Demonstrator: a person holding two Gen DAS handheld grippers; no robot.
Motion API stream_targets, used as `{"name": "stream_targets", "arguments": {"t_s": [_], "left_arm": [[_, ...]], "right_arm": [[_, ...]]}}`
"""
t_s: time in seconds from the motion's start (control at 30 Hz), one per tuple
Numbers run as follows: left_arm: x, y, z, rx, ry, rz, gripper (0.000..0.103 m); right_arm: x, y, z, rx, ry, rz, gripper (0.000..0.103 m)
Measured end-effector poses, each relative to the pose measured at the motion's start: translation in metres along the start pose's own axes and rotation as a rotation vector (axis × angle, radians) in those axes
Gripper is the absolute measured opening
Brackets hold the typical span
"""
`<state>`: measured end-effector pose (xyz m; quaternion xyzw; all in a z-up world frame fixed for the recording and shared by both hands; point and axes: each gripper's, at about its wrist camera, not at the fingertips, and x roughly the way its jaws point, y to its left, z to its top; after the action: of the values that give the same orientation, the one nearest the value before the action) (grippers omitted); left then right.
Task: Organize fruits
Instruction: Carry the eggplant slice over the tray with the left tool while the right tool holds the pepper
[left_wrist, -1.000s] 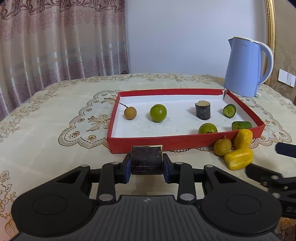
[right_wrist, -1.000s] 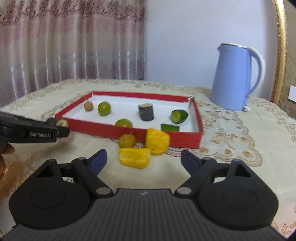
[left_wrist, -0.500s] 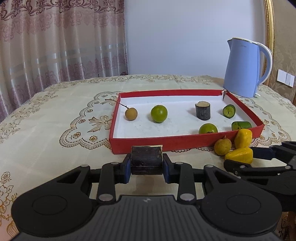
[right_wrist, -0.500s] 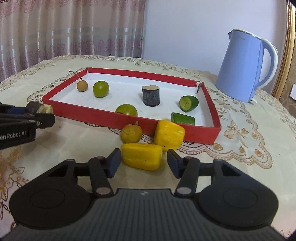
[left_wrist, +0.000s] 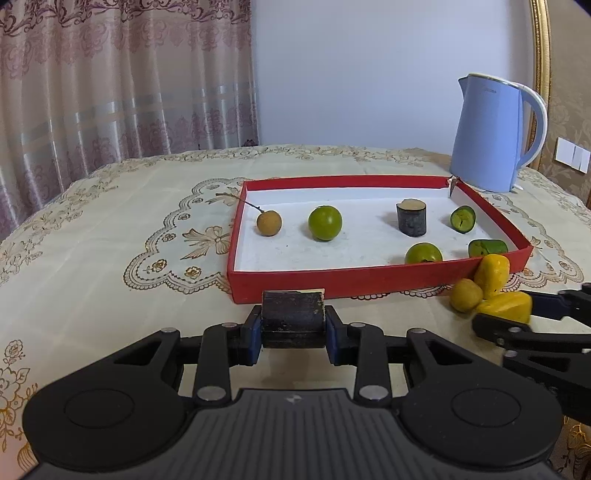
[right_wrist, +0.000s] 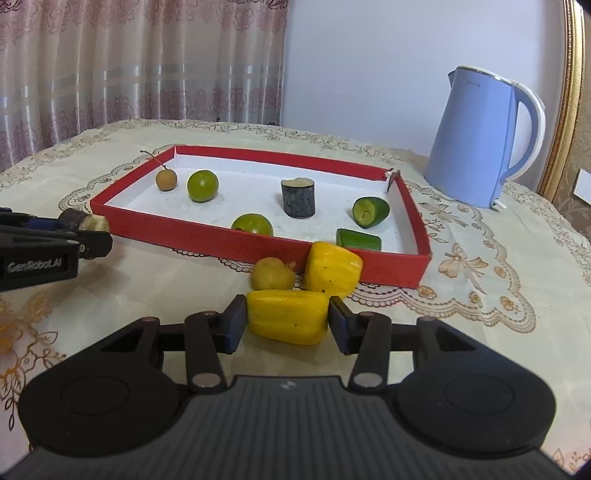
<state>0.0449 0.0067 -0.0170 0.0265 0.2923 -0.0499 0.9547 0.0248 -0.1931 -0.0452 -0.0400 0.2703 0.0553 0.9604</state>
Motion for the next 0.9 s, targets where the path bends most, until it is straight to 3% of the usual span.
{"name": "stream_targets", "arguments": {"t_s": [0.9], "left_arm": [[0.009, -0.025, 0.026, 0.098, -0.016, 0.085, 0.032]], "right_arm": [[-0.041, -0.035, -0.007, 0.087, -0.115, 0.077, 0.045]]}}
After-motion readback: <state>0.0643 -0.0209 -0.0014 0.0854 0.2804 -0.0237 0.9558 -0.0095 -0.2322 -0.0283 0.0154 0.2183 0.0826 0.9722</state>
